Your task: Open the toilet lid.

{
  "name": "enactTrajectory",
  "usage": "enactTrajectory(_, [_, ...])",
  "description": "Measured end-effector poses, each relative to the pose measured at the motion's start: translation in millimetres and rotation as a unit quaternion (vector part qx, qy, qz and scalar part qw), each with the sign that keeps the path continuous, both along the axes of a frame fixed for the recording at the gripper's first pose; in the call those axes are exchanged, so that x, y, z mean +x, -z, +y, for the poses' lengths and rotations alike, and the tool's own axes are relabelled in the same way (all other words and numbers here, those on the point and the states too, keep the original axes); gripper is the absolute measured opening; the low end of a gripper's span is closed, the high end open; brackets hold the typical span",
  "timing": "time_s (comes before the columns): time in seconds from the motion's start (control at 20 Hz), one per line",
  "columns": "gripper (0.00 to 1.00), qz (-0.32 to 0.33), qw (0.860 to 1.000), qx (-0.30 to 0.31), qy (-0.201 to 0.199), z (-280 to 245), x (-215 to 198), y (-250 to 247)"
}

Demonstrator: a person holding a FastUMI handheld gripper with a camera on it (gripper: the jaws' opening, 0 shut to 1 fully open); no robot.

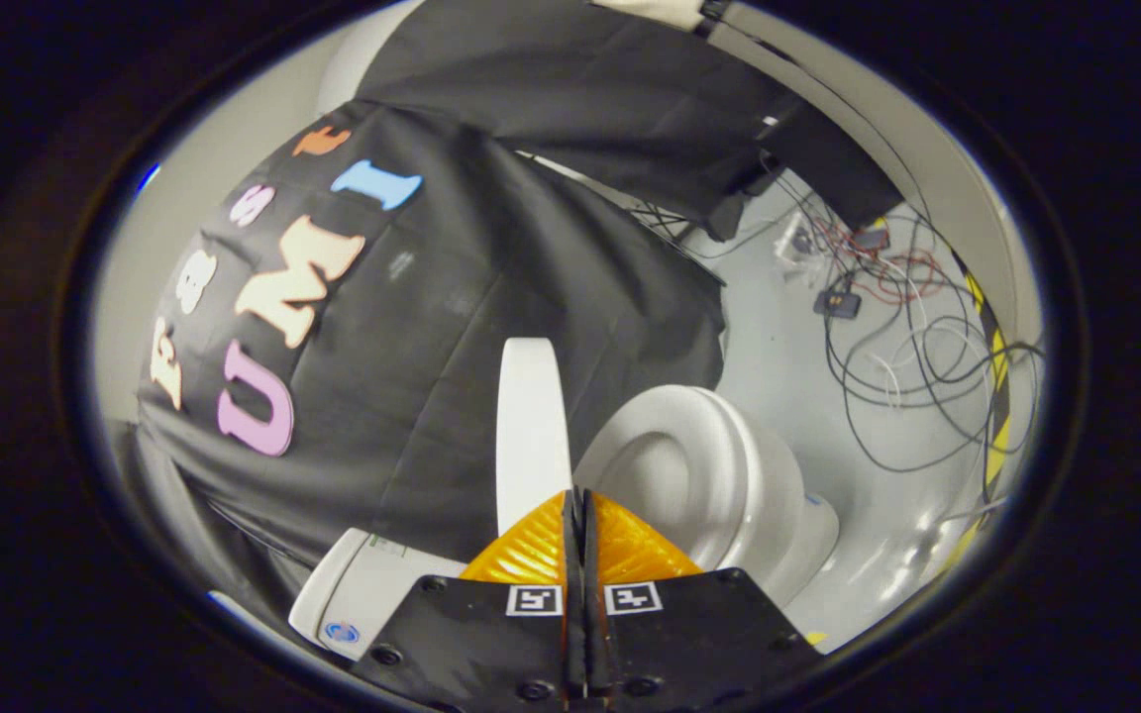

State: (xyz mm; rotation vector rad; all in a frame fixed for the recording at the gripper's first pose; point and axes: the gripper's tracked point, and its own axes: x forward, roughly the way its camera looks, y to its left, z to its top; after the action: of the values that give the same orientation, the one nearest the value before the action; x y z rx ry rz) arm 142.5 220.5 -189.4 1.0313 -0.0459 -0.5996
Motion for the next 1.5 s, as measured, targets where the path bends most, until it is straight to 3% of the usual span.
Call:
enactTrajectory(0.25, [0.01, 0.012, 0.995, -0.080, -0.060, 24, 16, -45])
enactTrajectory(0.6, [0.02, 0.077, 0.981, -0.150, -0.101, 45, 28, -75])
enactTrajectory(0.9, [0.02, 0.161, 0.962, -0.197, -0.095, 77, 42, -104])
enactTrajectory(1.1, [0.02, 0.210, 0.940, -0.243, -0.118, 113, 61, -129])
enactTrajectory(1.3, [0.02, 0.245, 0.907, -0.304, -0.160, 171, 85, -150])
enactTrajectory(1.5, [0.07, 0.236, 0.883, -0.354, -0.199, 219, 113, -159])
